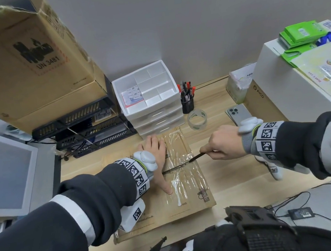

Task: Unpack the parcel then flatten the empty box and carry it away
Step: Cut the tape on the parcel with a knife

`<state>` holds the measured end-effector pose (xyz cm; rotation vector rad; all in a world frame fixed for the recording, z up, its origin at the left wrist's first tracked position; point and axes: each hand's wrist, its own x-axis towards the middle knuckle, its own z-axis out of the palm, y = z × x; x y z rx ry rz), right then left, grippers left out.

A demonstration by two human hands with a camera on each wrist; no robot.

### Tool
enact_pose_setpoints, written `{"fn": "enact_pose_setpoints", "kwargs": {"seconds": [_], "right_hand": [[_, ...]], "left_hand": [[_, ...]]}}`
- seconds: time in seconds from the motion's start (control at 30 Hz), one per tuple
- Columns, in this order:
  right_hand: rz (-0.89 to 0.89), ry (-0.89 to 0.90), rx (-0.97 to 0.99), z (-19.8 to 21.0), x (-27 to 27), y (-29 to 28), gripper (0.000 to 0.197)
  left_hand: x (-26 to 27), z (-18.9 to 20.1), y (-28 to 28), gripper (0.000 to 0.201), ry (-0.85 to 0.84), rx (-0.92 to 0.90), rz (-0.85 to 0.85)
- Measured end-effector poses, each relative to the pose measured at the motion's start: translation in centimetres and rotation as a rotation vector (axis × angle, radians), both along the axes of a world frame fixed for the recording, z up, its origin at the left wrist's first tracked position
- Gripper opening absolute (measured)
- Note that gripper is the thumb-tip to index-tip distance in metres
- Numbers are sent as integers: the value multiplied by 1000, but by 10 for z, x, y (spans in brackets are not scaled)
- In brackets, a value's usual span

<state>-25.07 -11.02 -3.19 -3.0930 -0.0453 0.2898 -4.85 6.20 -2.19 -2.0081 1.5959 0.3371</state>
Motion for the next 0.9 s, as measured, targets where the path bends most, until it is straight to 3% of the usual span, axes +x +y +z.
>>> {"fn": "enact_pose_setpoints", "kwargs": {"seconds": [0.13, 0.27, 0.37, 0.5, 0.63, 0.73, 0.9], "right_hand": [[-16, -16, 7, 6, -7, -6, 13], [-62, -55, 34, 11, -21, -13, 20], [-180, -32, 66, 10, -28, -13, 22], [-515, 82, 327, -5, -29, -10, 24], [-828, 173, 804, -15, -22, -1, 17], [-892, 238, 1014, -21, -20, 6, 12], [-916, 305, 1132, -28, -10, 17, 16]], "left_hand": [[1, 2, 0, 155, 20, 9, 12], [0, 5, 2, 145, 12, -12, 3], [-2, 10, -6, 125, 27, 15, 30], [-7, 12, -19, 113, 192, -206, 121], [-10, 10, -26, 134, 266, -210, 90], [-8, 10, -30, 131, 252, -179, 75], [-7, 18, -39, 117, 190, -83, 61]]}}
